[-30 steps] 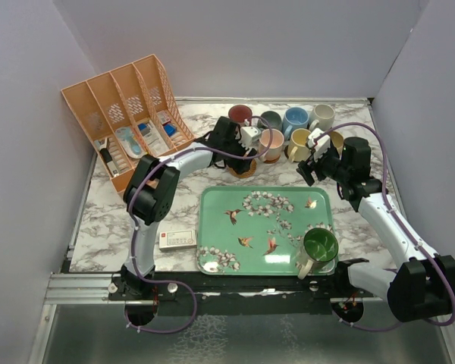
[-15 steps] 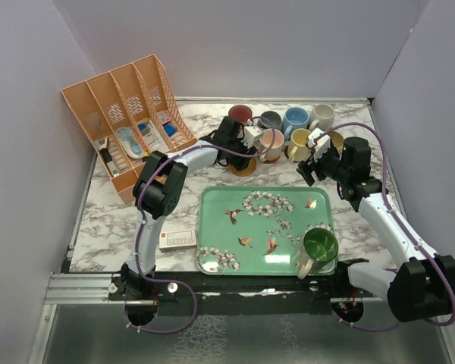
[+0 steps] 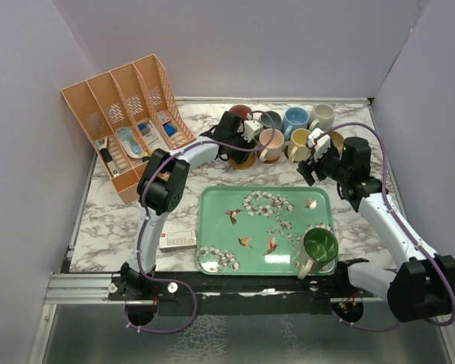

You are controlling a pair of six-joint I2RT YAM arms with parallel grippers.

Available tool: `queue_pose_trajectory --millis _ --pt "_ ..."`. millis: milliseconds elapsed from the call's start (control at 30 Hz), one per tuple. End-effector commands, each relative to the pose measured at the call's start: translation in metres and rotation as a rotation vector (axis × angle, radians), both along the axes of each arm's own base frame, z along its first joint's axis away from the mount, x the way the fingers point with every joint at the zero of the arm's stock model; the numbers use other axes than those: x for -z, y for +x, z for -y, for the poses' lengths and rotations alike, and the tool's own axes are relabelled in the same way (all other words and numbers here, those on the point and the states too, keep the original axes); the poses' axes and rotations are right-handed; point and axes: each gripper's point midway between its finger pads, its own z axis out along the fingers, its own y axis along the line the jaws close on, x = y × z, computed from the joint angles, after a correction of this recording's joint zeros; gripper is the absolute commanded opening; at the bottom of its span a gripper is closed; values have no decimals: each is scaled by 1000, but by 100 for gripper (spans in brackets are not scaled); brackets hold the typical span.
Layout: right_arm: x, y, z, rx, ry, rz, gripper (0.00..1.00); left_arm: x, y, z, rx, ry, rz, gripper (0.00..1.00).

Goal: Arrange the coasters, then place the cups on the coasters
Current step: Move the coaster to the center of the board.

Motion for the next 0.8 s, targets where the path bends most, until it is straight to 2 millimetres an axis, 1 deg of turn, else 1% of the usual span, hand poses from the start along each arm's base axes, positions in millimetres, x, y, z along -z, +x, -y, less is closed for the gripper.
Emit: queue_pose_trajectory --millis 0,100,300,367,467,567,667,767 --pt "0 0 6 17 -18 11 75 8 8 -8 -22 38 -6 55" --pt "-1 -1 5 17 -13 10 75 -4 8 -4 -16 17 7 57" --pt "-9 -3 5 12 -15 12 75 -42 5 7 13 -66 28 68" --pt "-14 -6 4 1 -18 -3 75 -53 1 11 24 -96 26 70" --pt "-16 -17 6 -28 -64 -52 75 -68 -10 15 55 -139 15 73" --pt "-20 -34 13 -50 -131 -99 75 -86 -23 17 89 -175 15 76" --pt "-24 -62 16 -104 -180 -156 75 -105 -38 13 120 -197 33 79" --pt "-20 -95 23 -164 -252 -245 75 -124 -54 6 151 -207 74 80"
